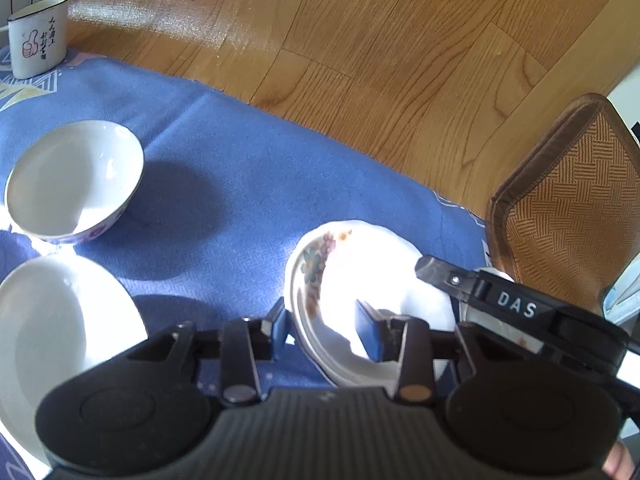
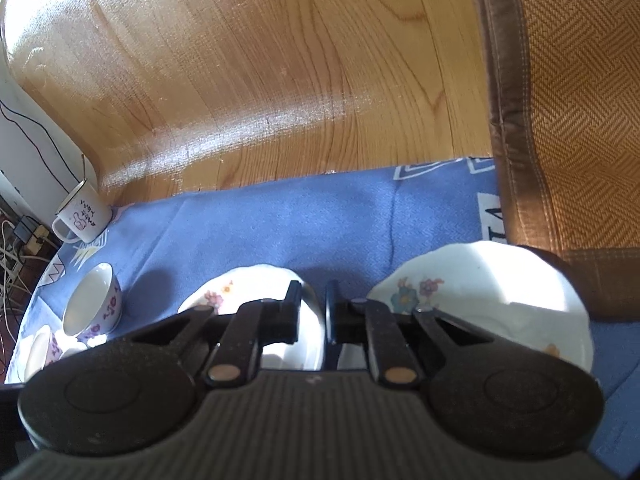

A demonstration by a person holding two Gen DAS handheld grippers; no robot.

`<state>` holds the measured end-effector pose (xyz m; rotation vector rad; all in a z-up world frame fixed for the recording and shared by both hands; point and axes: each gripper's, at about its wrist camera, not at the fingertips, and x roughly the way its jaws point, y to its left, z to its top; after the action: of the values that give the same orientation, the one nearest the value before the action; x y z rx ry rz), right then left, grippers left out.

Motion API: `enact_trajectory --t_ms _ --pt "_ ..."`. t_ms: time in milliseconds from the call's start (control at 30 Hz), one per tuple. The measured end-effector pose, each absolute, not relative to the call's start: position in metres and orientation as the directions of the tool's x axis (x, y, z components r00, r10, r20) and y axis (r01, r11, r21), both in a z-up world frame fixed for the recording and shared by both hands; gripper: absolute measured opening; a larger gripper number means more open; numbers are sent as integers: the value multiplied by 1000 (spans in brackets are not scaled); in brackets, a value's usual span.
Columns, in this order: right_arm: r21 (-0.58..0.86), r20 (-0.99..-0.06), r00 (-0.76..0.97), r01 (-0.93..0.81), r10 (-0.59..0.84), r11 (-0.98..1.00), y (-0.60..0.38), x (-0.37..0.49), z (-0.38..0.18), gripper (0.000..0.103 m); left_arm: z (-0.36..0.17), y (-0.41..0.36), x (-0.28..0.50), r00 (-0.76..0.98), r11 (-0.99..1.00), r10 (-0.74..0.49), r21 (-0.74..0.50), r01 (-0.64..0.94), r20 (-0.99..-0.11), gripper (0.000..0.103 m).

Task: Organize plates and bowls

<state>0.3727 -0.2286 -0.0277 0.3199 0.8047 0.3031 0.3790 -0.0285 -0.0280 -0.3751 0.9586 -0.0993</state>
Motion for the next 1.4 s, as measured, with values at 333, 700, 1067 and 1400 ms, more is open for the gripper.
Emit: enact_trajectory --t_ms 333,700,1067,1400 --pt "375 -670 633 -162 387 913 -224 378 -32 15 -30 -22 396 587 940 -197 -322 -115 -786 17" --pt "331 -681 631 -188 372 925 -212 361 -29 14 -23 -28 379 593 954 -143 -270 -130 -793 18" --pt "343 -675 637 -177 373 922 -225 285 -24 14 -20 -36 306 590 954 -189 -289 -79 -785 19" --pt "337 -639 703 -110 313 935 -244 188 -24 14 -21 -64 234 581 954 -258 -298 27 -772 22"
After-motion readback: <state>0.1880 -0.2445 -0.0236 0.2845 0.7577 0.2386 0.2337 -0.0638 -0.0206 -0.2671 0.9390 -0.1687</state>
